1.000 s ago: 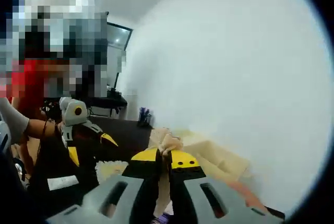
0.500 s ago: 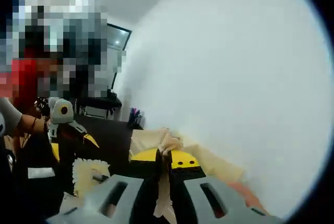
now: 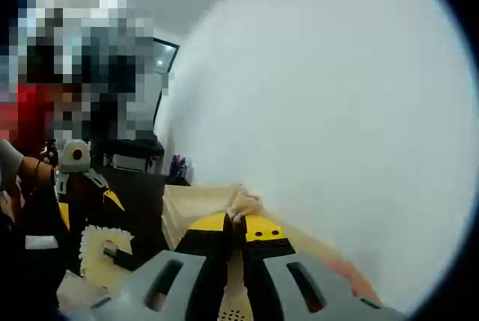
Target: Open the drawer, pick up the cosmetic bottles from the table one by one, place them into the drawer, release the gripper, close the drawer, and move the gripper away
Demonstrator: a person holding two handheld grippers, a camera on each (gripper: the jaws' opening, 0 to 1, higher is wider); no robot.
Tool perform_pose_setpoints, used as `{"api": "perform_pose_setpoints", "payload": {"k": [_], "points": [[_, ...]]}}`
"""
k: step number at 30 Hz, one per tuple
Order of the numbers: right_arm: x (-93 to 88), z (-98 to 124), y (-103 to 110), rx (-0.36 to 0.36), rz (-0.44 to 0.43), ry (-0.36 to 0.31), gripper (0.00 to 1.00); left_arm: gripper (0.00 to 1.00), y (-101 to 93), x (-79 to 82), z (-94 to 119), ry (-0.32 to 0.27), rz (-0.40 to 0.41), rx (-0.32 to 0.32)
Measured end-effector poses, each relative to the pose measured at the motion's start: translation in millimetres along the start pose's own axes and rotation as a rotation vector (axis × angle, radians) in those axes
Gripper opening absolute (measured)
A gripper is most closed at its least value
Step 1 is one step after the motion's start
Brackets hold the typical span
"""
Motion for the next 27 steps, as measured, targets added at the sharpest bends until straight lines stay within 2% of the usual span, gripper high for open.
{"api": "perform_pose_setpoints", "payload": {"k": [5,12,21,27], "points": [[-7.8,-20,-9,-0.006,0.008,0.016,0.03,0.69,2.2,8.6,-1,0.042,0.016,0.029],[-18.9,-42,-23,-0.005,0.072,0.028,0.03,0.69,-1.0,15.1,3,0.068,0.016,0.035],[-31.8,-55,-52,0.042,0.135,-0.042,0.03,0.69,2.6,15.5,7,0.098,-0.008,0.037],[-42.2,-60,-74,0.050,0.166,-0.031,0.03,0.69,3.9,18.0,1,0.096,0.003,0.024]]}}
Point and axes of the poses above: the point that each gripper's makers call its tool centre point, and the gripper's own axes: z roughly backward along the fingers, y roughly to its left, x roughly out of its top, the point moved 9 cm from there along z, roughly backward along the fingers, and after that the axes turned 6 degrees about -y, right-handed, at the moved point
